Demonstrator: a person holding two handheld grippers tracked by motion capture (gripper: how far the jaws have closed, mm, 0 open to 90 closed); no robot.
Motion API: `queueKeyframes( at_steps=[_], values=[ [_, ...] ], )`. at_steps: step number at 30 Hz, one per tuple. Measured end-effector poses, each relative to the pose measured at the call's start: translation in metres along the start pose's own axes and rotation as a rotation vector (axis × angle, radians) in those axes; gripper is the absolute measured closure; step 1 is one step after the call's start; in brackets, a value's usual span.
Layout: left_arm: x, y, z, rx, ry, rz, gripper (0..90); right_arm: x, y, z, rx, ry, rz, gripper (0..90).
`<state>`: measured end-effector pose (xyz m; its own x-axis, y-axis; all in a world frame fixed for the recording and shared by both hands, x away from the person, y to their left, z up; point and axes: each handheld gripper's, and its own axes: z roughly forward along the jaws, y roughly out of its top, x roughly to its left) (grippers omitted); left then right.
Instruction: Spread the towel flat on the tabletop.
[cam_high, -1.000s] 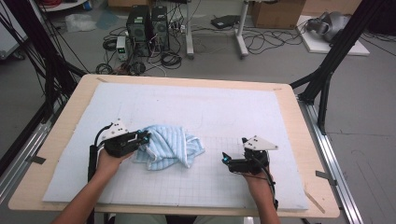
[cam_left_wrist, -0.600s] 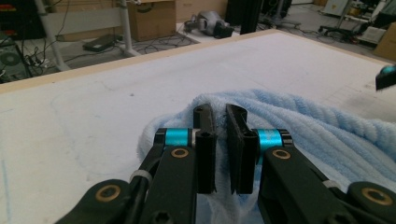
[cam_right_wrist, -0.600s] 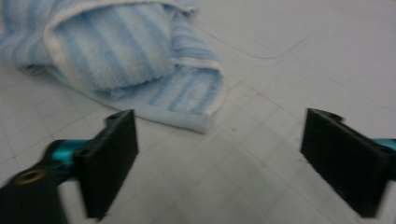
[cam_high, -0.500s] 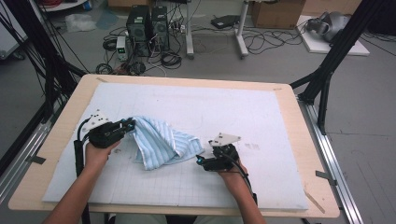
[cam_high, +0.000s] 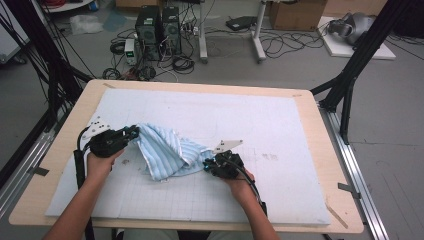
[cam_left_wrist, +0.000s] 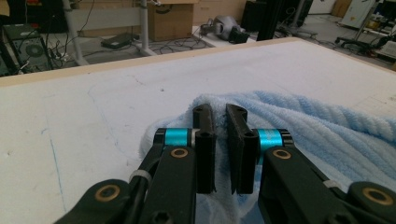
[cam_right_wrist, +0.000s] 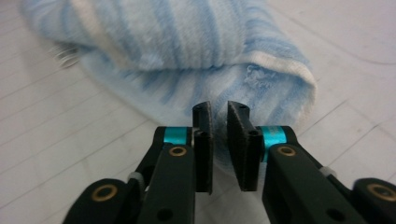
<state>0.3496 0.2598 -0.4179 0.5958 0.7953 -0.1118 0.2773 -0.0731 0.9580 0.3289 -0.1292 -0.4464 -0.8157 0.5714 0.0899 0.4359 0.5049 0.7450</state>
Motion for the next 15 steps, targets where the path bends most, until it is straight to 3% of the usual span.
queueKeyframes(
  at_steps=[7,13,15],
  values=[
    [0.000,-0.001,0.001,-0.002,-0.002,-0.007,82.1,0.016,-0.021,-0.028,0.047,0.129,-0.062,85.6],
    [0.001,-0.001,0.002,-0.003,-0.002,-0.009,82.1,0.022,-0.038,-0.049,0.063,0.142,-0.088,88.9],
    [0.000,-0.001,0.003,0.000,-0.003,-0.007,82.1,0.022,-0.040,-0.055,0.044,0.122,-0.088,83.1]
  ],
)
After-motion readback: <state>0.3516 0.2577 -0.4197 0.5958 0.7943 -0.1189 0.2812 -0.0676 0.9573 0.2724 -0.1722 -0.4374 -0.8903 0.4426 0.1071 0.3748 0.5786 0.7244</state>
